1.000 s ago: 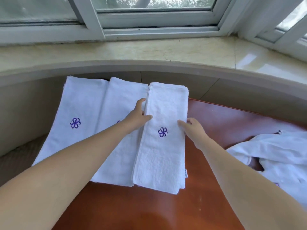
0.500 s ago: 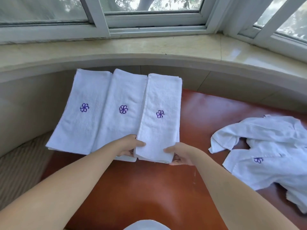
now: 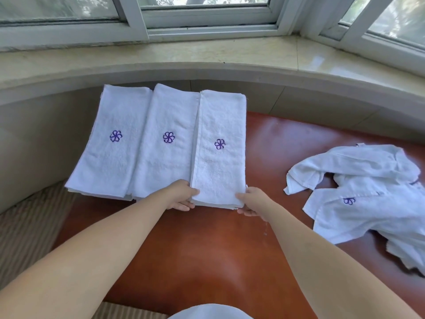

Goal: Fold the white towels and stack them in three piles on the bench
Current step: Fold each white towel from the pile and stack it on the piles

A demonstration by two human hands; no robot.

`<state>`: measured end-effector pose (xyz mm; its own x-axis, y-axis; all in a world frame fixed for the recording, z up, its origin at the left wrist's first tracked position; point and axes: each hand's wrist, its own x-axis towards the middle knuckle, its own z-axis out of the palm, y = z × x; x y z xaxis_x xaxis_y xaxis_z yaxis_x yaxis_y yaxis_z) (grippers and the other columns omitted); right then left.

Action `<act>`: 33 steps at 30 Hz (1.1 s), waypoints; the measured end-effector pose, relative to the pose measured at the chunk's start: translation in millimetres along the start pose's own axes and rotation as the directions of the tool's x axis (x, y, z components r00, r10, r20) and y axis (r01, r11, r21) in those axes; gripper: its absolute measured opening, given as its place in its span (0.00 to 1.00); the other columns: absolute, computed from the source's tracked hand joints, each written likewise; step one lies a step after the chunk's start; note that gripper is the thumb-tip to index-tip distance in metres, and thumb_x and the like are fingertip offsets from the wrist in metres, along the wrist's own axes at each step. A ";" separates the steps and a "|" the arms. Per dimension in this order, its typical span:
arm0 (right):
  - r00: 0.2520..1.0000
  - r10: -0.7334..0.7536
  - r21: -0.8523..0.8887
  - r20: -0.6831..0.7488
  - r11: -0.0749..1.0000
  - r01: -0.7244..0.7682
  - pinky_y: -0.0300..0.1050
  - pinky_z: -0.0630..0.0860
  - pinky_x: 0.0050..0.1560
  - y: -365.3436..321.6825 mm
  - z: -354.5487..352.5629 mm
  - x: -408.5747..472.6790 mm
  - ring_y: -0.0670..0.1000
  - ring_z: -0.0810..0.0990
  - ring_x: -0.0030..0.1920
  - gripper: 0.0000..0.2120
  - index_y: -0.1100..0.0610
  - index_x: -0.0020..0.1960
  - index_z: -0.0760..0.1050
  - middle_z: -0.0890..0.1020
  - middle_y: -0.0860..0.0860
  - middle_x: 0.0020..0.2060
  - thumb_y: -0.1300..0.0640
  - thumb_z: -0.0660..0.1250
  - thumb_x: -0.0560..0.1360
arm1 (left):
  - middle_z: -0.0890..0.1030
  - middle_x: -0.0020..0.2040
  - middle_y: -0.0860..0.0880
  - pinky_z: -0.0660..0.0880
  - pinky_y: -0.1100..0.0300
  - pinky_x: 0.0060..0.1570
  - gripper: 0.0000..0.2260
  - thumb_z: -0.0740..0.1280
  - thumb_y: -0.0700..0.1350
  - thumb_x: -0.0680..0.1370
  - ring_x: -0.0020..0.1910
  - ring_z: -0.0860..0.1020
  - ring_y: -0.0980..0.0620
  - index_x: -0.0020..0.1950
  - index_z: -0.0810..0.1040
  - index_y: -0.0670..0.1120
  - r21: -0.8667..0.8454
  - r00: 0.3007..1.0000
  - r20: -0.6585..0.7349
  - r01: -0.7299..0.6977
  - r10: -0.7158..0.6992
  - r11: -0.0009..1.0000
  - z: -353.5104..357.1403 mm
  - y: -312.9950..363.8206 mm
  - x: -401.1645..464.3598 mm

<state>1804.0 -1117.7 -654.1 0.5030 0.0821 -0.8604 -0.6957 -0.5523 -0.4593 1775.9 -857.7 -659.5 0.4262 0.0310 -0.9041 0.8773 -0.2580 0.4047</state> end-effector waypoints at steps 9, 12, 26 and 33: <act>0.822 -0.457 -0.599 -0.339 0.779 0.186 0.45 0.66 0.32 -22.4 -8.1 9.7 0.50 0.76 0.40 0.15 0.51 0.54 0.66 0.77 0.49 0.48 0.48 0.69 0.75 | 0.75 0.55 0.48 0.74 0.54 0.37 0.27 0.65 0.64 0.78 0.50 0.77 0.47 0.66 0.66 0.46 0.852 0.802 -0.236 -0.101 0.549 0.514 -0.6 23.5 4.1; 0.772 -0.632 -0.779 -0.067 0.517 0.354 0.47 0.75 0.45 -15.0 4.9 12.7 0.50 0.71 0.63 0.19 0.47 0.65 0.69 0.68 0.46 0.66 0.48 0.69 0.76 | 0.61 0.76 0.45 0.72 0.48 0.62 0.28 0.65 0.58 0.80 0.74 0.62 0.42 0.77 0.62 0.50 0.934 0.749 -0.010 -0.228 0.662 0.273 16.5 18.2 10.6; 0.885 -0.453 -0.833 0.110 0.443 0.330 0.53 0.72 0.65 47.5 22.7 -47.0 0.55 0.64 0.75 0.28 0.49 0.79 0.60 0.54 0.47 0.80 0.54 0.62 0.80 | 0.51 0.84 0.49 0.54 0.49 0.79 0.28 0.59 0.51 0.84 0.83 0.45 0.47 0.83 0.56 0.52 0.902 0.870 -0.021 -0.196 0.492 0.385 74.2 -53.9 -52.0; 0.850 -0.514 -0.827 0.113 0.425 0.367 0.54 0.67 0.72 55.3 23.7 -91.0 0.56 0.57 0.79 0.29 0.51 0.80 0.60 0.57 0.51 0.81 0.50 0.63 0.81 | 0.61 0.80 0.51 0.61 0.52 0.76 0.26 0.63 0.52 0.82 0.79 0.57 0.49 0.80 0.63 0.52 0.805 0.814 -0.079 -0.288 0.576 0.518 87.8 -64.1 -105.8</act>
<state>1707.6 -1136.1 -606.5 0.7270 0.4475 -0.5208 0.3131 -0.8911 -0.3286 1655.2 -929.3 -601.8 0.8693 -0.0469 -0.4920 0.1541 -0.9201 0.3601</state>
